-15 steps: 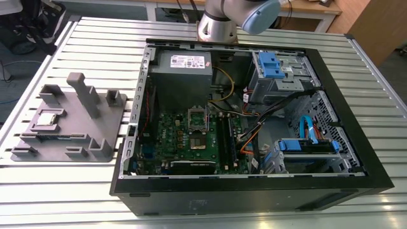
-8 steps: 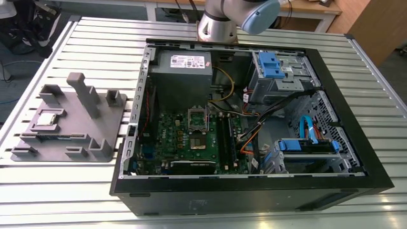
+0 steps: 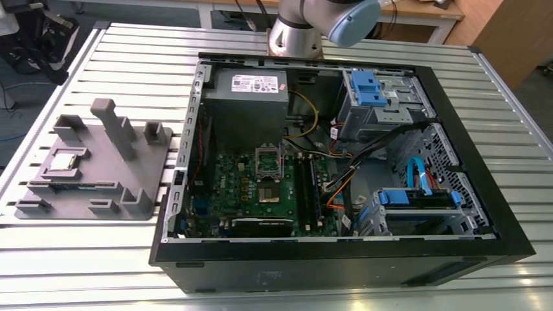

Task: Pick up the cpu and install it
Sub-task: 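Pick up the cpu and move it towards the insertion slot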

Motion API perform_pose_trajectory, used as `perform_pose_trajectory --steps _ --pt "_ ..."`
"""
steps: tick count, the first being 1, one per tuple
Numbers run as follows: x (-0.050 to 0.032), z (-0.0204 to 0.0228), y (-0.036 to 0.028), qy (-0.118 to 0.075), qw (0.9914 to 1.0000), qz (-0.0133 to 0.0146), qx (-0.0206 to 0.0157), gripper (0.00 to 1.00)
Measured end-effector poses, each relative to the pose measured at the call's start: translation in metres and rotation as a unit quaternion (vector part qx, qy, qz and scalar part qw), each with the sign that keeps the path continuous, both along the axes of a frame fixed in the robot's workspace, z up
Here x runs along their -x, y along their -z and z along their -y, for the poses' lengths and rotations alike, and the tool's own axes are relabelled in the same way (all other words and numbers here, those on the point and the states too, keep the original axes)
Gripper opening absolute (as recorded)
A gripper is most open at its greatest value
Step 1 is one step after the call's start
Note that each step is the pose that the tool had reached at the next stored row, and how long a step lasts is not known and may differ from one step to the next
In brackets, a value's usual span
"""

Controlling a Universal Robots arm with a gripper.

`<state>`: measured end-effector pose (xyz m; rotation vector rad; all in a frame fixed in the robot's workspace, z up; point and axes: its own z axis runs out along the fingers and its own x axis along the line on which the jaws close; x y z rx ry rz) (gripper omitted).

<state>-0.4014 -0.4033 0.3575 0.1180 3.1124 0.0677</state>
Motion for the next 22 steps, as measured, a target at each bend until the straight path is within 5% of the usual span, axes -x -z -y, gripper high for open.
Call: perform_pose_trajectory --steps 22 --pt "0.0213 0.0085 0.0261 0.000 1.00000 -0.0017 0.0001 0.11"
